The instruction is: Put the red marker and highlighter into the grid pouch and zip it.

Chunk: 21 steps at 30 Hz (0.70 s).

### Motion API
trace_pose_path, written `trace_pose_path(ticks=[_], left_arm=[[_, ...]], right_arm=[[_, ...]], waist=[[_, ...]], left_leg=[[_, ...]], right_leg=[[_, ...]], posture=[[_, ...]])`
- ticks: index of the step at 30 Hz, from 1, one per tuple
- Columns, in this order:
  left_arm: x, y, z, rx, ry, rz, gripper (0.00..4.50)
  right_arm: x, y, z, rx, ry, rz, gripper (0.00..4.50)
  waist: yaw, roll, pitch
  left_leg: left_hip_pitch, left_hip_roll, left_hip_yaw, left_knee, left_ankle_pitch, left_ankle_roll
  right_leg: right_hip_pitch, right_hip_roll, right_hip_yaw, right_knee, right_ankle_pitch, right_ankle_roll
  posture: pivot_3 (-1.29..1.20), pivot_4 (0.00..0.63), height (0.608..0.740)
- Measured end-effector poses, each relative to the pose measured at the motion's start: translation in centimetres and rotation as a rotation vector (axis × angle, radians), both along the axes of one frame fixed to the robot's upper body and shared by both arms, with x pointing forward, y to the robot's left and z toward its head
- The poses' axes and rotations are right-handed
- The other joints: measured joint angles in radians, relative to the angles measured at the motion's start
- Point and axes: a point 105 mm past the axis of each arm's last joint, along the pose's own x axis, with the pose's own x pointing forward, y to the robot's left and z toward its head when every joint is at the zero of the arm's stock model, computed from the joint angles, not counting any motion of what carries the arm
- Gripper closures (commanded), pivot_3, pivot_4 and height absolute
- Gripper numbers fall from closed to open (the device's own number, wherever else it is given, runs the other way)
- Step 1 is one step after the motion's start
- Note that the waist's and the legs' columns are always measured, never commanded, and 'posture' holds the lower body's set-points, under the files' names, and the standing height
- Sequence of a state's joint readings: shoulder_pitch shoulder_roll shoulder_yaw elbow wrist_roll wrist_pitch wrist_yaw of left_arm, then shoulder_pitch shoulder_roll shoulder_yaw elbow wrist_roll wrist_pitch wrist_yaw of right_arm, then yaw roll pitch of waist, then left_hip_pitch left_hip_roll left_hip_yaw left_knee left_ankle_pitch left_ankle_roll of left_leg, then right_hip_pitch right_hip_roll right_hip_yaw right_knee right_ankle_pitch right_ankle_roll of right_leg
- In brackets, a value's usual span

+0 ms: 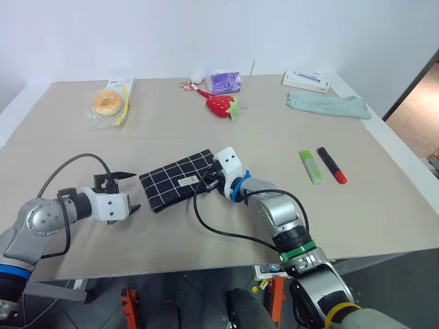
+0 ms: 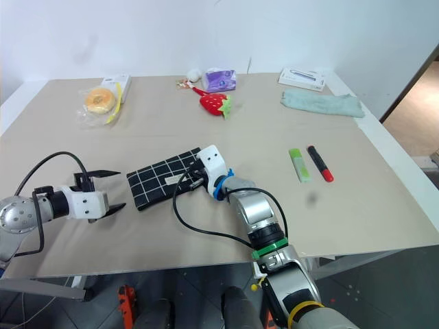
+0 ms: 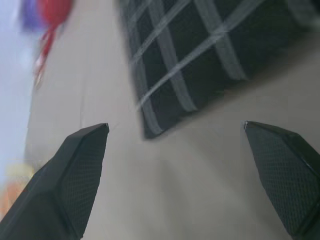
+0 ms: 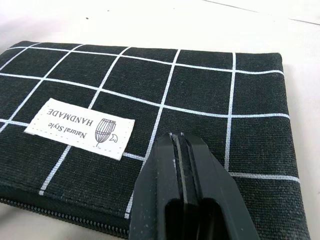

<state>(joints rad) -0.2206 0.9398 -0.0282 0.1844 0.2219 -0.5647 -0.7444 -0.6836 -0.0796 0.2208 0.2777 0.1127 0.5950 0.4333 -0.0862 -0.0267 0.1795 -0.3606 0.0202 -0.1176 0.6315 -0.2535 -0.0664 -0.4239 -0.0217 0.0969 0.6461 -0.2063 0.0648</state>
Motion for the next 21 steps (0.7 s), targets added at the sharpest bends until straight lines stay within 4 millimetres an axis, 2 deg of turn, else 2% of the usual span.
trace_pose_path(ticks=[6,9,12,21], left_arm=[[-0.1,-0.3,-0.4,0.114,-0.130,-0.124,0.00],[0.1,-0.7,-0.8,0.133,-0.198,-0.179,0.00],[0.8,-1.5,-1.5,0.125,-0.232,-0.210,0.00],[3.2,-3.7,-1.7,0.104,-0.285,-0.259,0.00]], right_arm=[[0.0,-0.1,-0.1,0.001,0.010,-0.003,4.47],[0.0,-0.1,-0.2,0.000,0.018,-0.002,4.47],[-0.1,-0.2,-0.5,-0.006,0.036,-0.005,4.47],[-0.3,-0.3,-0.8,-0.010,0.057,0.001,4.47]], waist=[[0.001,0.003,-0.002],[0.007,0.009,-0.006],[0.013,0.015,-0.010],[0.016,0.019,-0.012]], left_leg=[[0.001,0.000,0.000,0.000,0.000,0.000],[0.001,-0.001,0.000,0.000,0.000,0.000],[0.004,-0.002,0.000,0.000,0.001,0.001],[0.006,-0.004,-0.001,0.000,0.004,0.006]], right_leg=[[0.001,0.000,0.000,0.000,0.000,0.000],[0.002,-0.001,0.000,0.000,0.000,0.001],[0.005,-0.001,0.000,0.000,0.000,0.002],[0.010,-0.001,0.002,0.000,0.001,0.004]], posture=[[0.00,0.150,0.740],[0.00,0.150,0.740],[0.00,0.150,0.740],[0.00,0.150,0.740]])
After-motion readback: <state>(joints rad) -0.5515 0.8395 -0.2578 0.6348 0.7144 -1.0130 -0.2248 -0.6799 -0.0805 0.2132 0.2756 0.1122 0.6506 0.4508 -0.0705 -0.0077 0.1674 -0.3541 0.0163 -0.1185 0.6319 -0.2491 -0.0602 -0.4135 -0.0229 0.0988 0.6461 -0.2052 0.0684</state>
